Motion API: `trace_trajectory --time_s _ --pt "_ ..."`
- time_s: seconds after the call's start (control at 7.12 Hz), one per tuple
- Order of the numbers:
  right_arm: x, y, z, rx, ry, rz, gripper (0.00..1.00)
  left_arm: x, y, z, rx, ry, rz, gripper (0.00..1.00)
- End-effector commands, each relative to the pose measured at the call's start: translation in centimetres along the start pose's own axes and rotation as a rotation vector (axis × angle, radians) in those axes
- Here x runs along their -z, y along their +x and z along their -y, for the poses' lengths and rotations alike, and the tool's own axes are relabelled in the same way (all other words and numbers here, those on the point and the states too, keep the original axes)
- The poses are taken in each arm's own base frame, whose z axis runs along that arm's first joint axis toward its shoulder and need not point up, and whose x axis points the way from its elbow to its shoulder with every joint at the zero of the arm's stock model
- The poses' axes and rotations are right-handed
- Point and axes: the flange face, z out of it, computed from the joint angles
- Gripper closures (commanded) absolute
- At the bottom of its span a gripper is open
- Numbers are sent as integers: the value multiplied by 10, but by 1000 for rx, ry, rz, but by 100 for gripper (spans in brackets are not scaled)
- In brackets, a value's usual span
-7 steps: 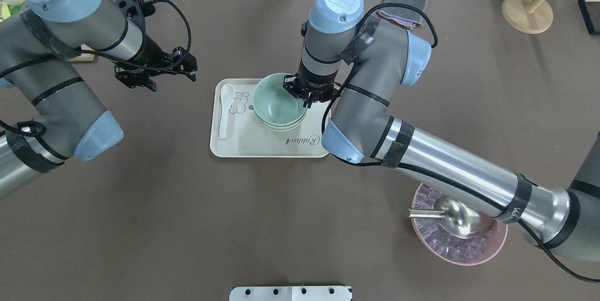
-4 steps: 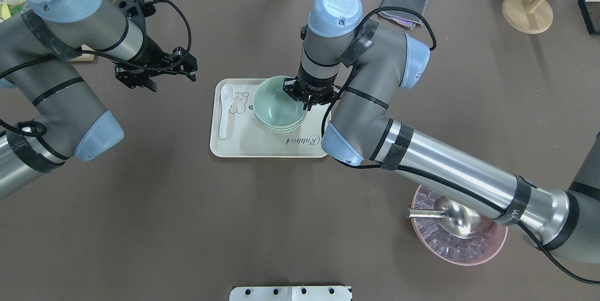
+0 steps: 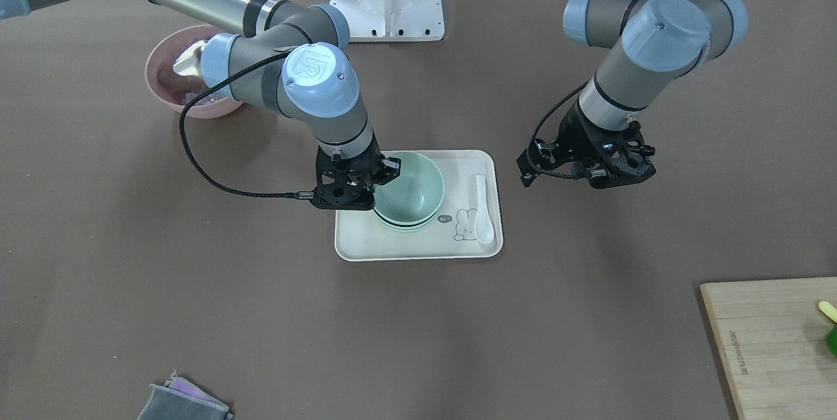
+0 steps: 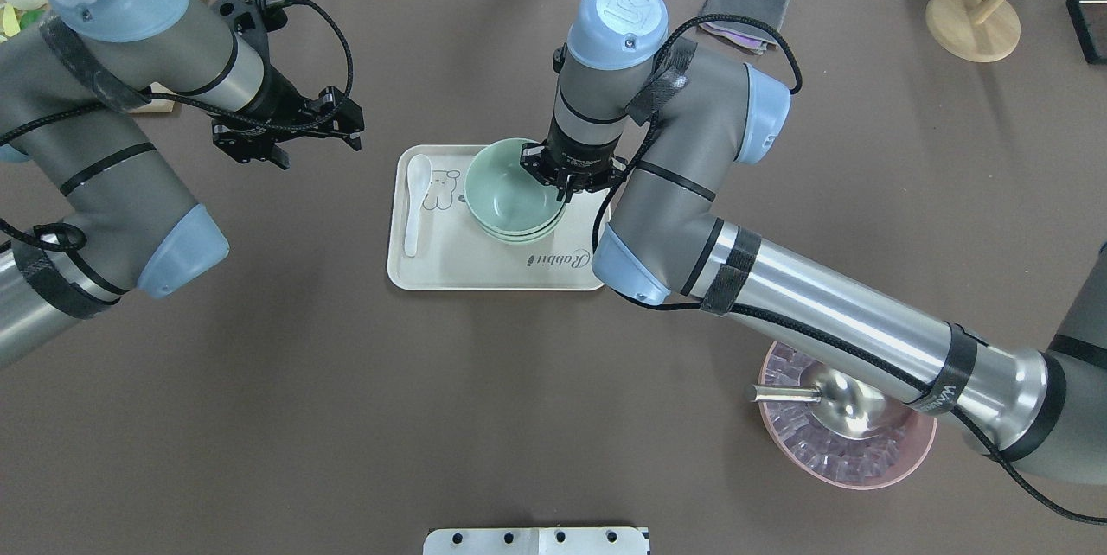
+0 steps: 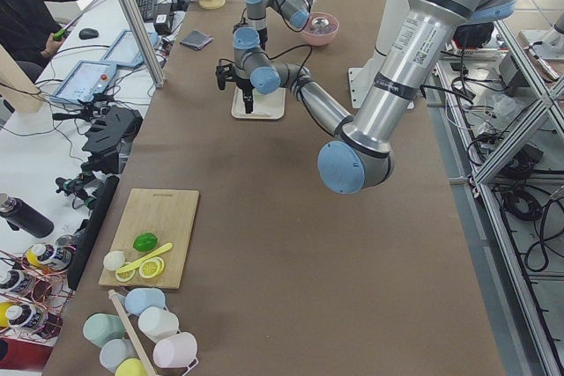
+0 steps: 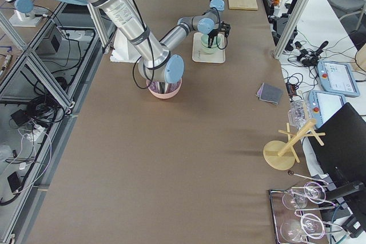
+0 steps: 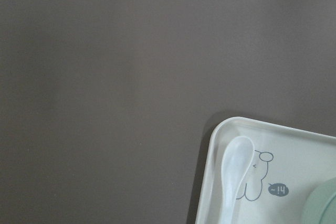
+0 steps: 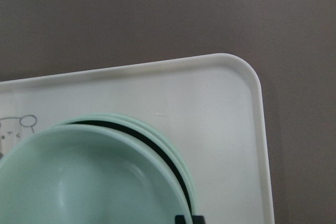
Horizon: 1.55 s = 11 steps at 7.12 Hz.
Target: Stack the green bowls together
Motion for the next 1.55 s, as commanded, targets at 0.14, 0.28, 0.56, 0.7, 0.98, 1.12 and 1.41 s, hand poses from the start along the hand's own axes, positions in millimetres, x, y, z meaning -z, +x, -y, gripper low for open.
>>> trace_trajectory --time_s 0.14,0.28,0.56,0.7,0.98,1.12,1.41 --pt "-6 1 4 0 8 2 100 -1 0 -1 -1 0 1 2" --pt "-6 1 4 1 8 3 100 -2 -1 0 2 -1 4 2" --pt "-4 -1 3 11 16 31 0 -2 0 2 3 0 4 2" --pt "2 -2 4 13 17 38 0 -1 -1 3 5 1 5 2" --pt "36 11 33 -21 11 65 0 22 -6 16 16 31 -15 2" --pt "58 33 53 -60 -15 72 0 40 -21 27 40 50 -12 2" --pt "95 118 48 -10 -22 -24 0 99 -103 49 -83 34 96 2"
